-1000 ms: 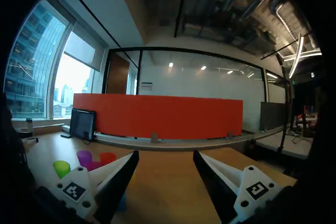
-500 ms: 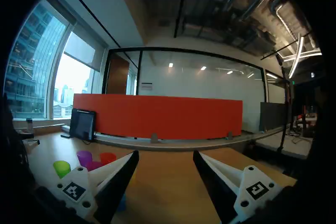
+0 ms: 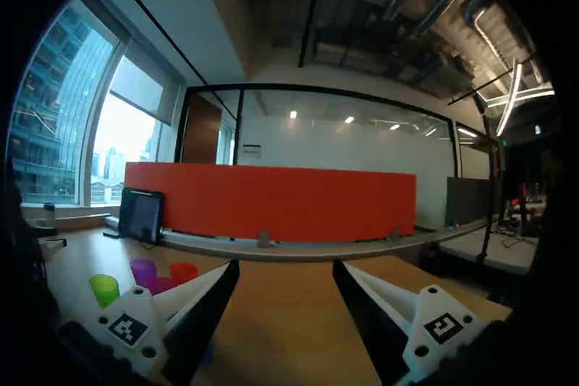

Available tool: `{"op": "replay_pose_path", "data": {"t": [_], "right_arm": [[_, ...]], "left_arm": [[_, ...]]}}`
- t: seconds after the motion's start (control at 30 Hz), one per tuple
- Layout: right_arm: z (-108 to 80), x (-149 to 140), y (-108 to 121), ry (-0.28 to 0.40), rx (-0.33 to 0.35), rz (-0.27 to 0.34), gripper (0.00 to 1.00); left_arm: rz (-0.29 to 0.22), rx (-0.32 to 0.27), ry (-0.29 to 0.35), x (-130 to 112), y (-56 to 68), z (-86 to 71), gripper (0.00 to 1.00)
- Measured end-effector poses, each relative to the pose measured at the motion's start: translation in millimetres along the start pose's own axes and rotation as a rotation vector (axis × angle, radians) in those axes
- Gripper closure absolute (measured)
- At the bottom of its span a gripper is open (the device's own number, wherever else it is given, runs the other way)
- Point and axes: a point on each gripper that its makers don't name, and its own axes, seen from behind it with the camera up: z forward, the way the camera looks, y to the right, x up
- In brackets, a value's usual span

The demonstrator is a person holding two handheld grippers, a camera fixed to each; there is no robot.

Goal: Pour water

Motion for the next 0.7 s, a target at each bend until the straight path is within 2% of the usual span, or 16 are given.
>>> {"op": "replay_pose_path", "data": {"t": [0.4, 0.7], "right_arm": [[14.3, -22, 3, -0.006, 0.006, 0.004, 0.00], [21.9, -46, -4, -0.028, 0.027, 0.013, 0.00]], "left_arm": [[0.000, 0.000, 0.000, 0, 0.8, -0.5, 0.01], [0.000, 0.000, 0.000, 0, 0.8, -0.8, 0.01]]}}
